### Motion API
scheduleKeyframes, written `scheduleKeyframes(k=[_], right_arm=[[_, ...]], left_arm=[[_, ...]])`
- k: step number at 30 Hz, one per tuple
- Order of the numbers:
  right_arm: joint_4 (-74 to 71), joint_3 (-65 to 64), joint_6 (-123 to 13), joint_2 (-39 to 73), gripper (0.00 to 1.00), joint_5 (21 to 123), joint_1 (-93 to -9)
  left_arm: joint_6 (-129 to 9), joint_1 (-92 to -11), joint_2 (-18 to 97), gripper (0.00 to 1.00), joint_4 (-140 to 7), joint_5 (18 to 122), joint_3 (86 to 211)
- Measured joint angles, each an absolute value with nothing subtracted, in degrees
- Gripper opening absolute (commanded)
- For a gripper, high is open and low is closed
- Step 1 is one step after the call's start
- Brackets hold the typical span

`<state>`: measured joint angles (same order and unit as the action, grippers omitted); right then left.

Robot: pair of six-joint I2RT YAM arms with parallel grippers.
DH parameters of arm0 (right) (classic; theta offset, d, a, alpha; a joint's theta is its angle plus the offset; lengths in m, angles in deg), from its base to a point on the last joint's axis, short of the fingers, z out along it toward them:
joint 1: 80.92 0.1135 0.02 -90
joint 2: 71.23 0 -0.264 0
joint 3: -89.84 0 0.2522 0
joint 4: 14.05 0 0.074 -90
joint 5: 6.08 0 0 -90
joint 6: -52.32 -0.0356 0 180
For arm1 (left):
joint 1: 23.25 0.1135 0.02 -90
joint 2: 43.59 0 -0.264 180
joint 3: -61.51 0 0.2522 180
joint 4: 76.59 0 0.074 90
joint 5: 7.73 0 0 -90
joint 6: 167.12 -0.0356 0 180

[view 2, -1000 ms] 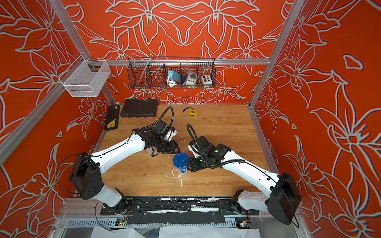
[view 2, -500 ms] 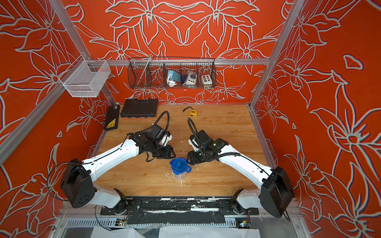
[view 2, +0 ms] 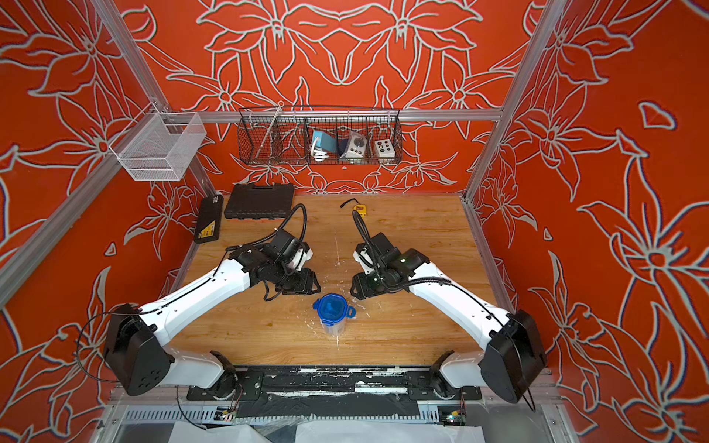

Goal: Pack away toiletry kits
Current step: Close the fastener on the container.

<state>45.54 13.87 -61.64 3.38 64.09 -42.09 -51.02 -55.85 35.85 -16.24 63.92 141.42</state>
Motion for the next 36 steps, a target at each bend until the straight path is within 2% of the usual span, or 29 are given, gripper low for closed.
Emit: scheduleKeyframes(k=[8,15,36], right_arm=[[48.84,15.46,-61.4,-4.91,0.54,59.83,-41.98],[48.36,18.68,-61.99,-2.26,0.54,56.64,-40.93],[44.14,21.69,-62.69,1.74,0.53,54.08,-40.36]], left_arm=[[-50.43,-57.29,29.51,0.61,-16.17,55.4,138.08],[-49.86,-58.56,29.99,0.61,-17.64,51.6,136.22],[-49.7,-60.13,31.7,0.59,-20.72,49.78,134.87]])
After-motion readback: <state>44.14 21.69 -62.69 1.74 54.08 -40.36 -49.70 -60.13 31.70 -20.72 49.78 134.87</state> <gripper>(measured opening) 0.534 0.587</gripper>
